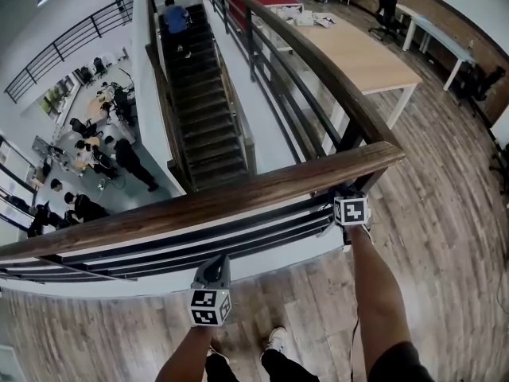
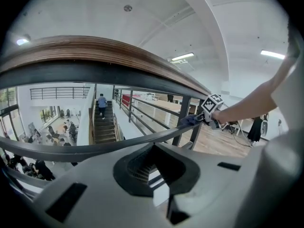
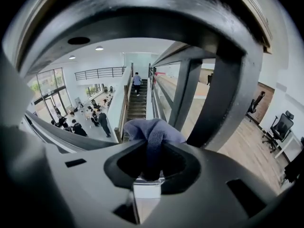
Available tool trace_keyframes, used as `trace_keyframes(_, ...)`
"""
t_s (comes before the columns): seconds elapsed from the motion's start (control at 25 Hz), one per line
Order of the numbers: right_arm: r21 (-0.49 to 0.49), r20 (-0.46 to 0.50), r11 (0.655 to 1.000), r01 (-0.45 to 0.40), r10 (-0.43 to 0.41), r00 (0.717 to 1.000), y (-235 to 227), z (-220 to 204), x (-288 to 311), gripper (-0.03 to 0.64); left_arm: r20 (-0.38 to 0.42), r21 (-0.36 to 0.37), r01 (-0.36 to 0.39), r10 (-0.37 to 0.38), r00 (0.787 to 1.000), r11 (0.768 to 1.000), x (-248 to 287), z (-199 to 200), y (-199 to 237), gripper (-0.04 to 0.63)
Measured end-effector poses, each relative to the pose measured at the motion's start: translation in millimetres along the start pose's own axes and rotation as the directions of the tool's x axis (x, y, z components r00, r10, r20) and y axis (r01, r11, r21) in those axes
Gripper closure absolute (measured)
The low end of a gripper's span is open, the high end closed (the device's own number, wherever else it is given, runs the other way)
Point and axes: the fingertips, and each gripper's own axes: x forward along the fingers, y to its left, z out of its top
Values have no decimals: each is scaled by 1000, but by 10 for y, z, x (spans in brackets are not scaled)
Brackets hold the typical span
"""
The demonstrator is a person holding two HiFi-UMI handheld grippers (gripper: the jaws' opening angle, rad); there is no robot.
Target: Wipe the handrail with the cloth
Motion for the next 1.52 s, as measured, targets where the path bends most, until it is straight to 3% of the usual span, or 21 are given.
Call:
trace_keyframes(0.08,-26,32,1000,9,-8,999,26,38,-81,538,-7,1,-8,8,1000,1000,-65,-41,38,594)
trace_keyframes(0.24,-49,195,999,-2,11,981,250,174,-401,539,-3,10,-37,37,999,999,-207,-139,117,594)
trace_keyframes(0.4,-48,299,998,-51,63,952,706,143,-870,539,12,-22,-64,64,998,998,-448,-176,312,594)
trace_keyframes(0.56,-100,344,990,-99,128,930,1410,36,-1288,538,33,-65,-95,97,995,993,-774,-206,595,594)
trace_keyframes(0.76,-138,371,971,-195,233,899,2579,-224,-1677,538,32,-62,-131,133,991,989,-1333,-465,1053,594)
trace_keyframes(1.0,-175,362,925,-337,378,852,4105,-467,-1924,538,34,-72,-259,262,965,963,-2050,-774,1882,594)
trace_keyframes(1.28,-218,297,835,-505,549,781,6266,-729,-2167,538,67,-199,-372,391,918,907,-2939,-1149,3043,594)
trace_keyframes(1.4,-220,257,798,-561,602,755,7224,-840,-2220,538,50,-217,-398,417,907,891,-3303,-1436,3577,594)
trace_keyframes(1.52,-255,221,756,-602,652,725,8157,-924,-2200,538,12,-262,-447,466,885,855,-3682,-1805,4195,594)
